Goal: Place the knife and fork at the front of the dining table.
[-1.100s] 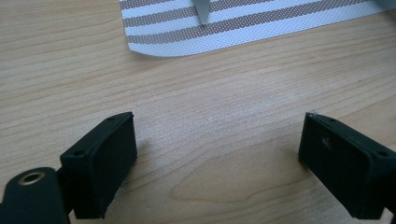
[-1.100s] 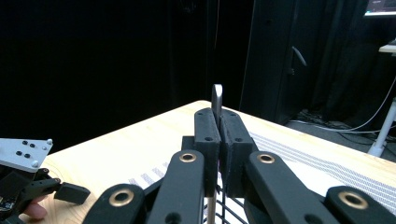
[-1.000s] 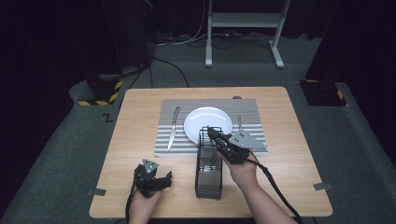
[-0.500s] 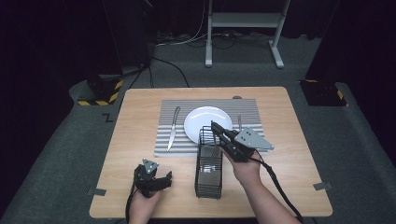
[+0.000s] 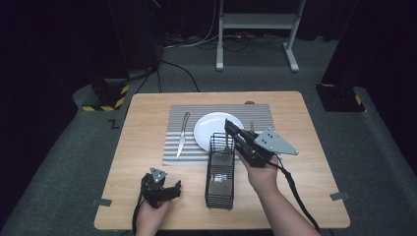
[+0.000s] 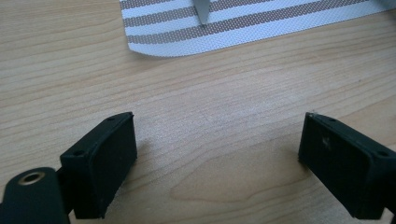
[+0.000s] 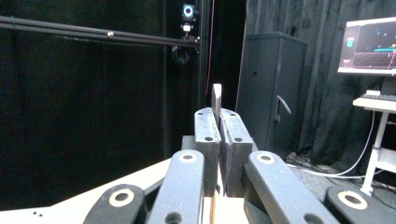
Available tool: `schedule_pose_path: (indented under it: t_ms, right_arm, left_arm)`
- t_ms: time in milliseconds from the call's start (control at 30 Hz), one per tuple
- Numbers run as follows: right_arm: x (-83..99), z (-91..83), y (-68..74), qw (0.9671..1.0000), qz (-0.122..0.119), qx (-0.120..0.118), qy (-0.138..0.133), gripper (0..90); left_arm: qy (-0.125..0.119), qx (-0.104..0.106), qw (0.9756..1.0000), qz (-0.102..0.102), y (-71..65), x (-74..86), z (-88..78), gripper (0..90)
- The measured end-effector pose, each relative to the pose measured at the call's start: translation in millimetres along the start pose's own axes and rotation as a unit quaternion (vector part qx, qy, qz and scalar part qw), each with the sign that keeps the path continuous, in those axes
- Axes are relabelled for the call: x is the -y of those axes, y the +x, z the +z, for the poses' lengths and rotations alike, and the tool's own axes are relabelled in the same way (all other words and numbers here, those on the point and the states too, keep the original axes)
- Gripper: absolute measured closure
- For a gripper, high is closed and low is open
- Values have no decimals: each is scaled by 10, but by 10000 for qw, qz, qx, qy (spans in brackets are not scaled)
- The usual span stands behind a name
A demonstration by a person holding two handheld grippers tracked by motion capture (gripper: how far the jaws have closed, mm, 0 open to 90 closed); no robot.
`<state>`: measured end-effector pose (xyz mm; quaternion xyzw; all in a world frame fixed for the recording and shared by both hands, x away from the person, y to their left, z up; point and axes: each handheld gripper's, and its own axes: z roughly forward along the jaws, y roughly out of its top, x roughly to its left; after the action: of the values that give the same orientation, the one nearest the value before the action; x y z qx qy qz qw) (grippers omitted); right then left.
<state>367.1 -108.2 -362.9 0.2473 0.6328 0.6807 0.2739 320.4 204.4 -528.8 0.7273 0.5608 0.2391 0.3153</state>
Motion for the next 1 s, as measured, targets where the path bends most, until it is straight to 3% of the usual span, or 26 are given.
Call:
schedule_pose_path:
  t_ms: [567, 800, 1000]
  right_arm:
    - [-344, -109, -12, 9991, -45, 70, -405, 874]
    - [-360, -188, -62, 9988, -119, 223, -421, 874]
    - [-326, -259, -151, 9985, -38, 321, -434, 874]
  left_arm:
    - [-3, -8, 10000, -13, -1, 1, -1, 112]
    - [-3, -8, 10000, -14, -1, 1, 0, 112]
    - [-1, -8, 10000, -12, -1, 1, -1, 112]
